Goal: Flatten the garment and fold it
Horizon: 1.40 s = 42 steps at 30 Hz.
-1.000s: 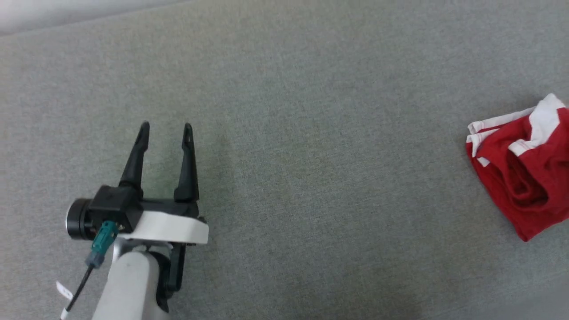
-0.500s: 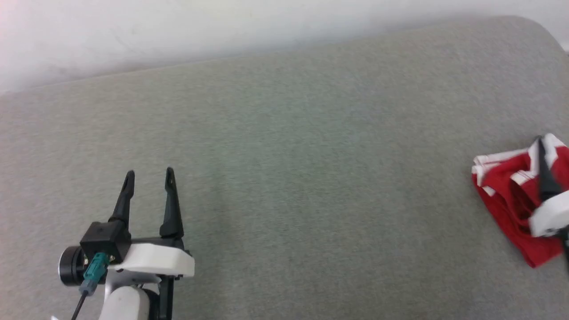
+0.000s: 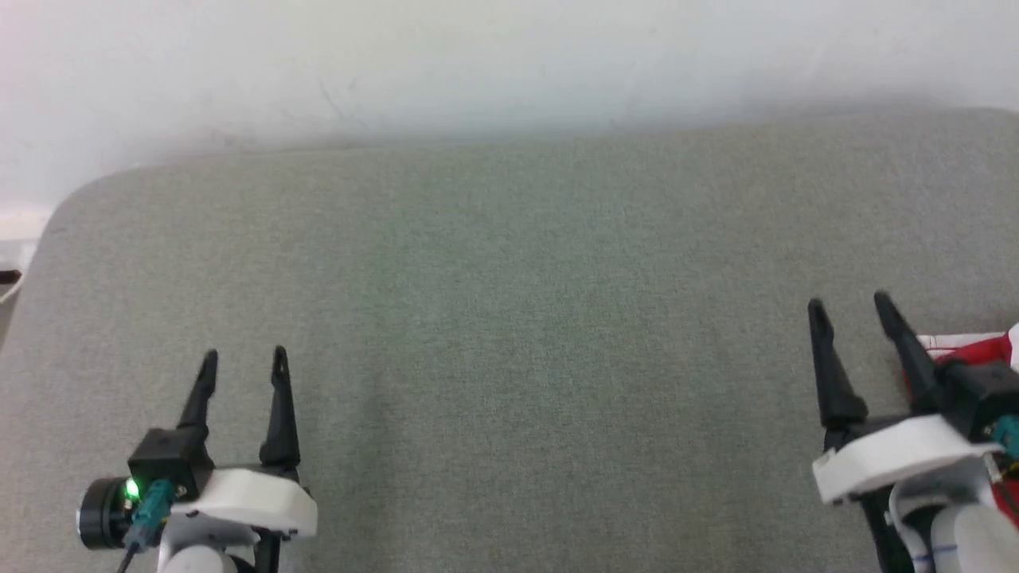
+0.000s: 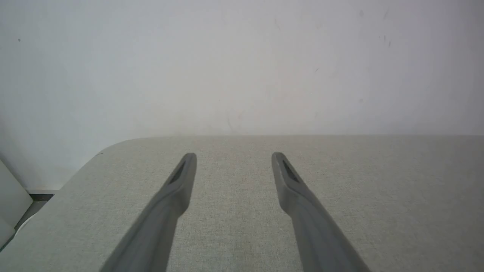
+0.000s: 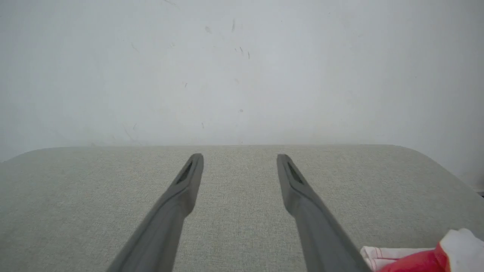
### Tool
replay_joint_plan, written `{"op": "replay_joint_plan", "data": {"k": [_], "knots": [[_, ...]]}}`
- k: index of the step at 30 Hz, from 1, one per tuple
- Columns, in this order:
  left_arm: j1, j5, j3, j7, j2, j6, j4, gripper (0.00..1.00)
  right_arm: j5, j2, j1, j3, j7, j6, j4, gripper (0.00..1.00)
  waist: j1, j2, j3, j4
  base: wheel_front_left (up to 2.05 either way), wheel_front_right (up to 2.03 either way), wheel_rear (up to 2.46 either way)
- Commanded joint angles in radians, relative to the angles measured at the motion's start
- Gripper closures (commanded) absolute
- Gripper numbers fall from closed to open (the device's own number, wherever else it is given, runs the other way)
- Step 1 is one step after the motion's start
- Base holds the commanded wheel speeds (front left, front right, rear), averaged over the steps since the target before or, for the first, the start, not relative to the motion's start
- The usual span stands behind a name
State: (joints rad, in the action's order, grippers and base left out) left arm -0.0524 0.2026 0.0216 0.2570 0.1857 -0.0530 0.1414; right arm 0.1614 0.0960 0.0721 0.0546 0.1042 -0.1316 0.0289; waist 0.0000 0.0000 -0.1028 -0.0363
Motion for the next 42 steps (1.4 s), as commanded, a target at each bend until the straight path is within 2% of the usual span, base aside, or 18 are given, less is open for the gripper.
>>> {"op": "replay_joint_plan", "data": {"k": [1, 7, 16, 17, 42], "knots": [[0.021, 0.0, 0.008, 0.005, 0.005, 0.01, 0.01, 0.0, 0.002, -0.009, -0.031, -0.001, -0.006, 0.001, -0.012, 0.0, 0.0, 0.0, 0.028, 0.008, 0.0, 0.0, 0.0], [0.048, 0.007, 0.028, 0.003, -0.002, 0.021, 0.043, 0.0, -0.001, -0.029, -0.108, -0.035, -0.027, 0.001, -0.046, 0.0, 0.0, 0.0, 0.062, 0.003, 0.0, 0.0, 0.0], [0.06, 0.017, 0.039, 0.0, -0.003, 0.021, 0.054, 0.0, -0.011, -0.037, -0.13, -0.056, -0.046, 0.001, -0.064, 0.0, 0.0, 0.0, 0.074, 0.008, 0.0, 0.0, 0.0], [0.051, 0.01, 0.038, -0.002, -0.003, 0.017, 0.05, 1.0, -0.004, -0.034, -0.12, -0.056, -0.044, 0.0, -0.058, 1.0, 0.0, 0.0, 0.074, 0.007, 0.0, 0.0, 0.0], [0.051, -0.023, 0.029, -0.041, -0.024, 0.023, 0.02, 1.0, -0.028, -0.035, -0.113, -0.055, -0.053, 0.0, -0.053, 1.0, 0.0, 0.0, 0.079, 0.012, 0.0, 0.0, 0.0]]}}
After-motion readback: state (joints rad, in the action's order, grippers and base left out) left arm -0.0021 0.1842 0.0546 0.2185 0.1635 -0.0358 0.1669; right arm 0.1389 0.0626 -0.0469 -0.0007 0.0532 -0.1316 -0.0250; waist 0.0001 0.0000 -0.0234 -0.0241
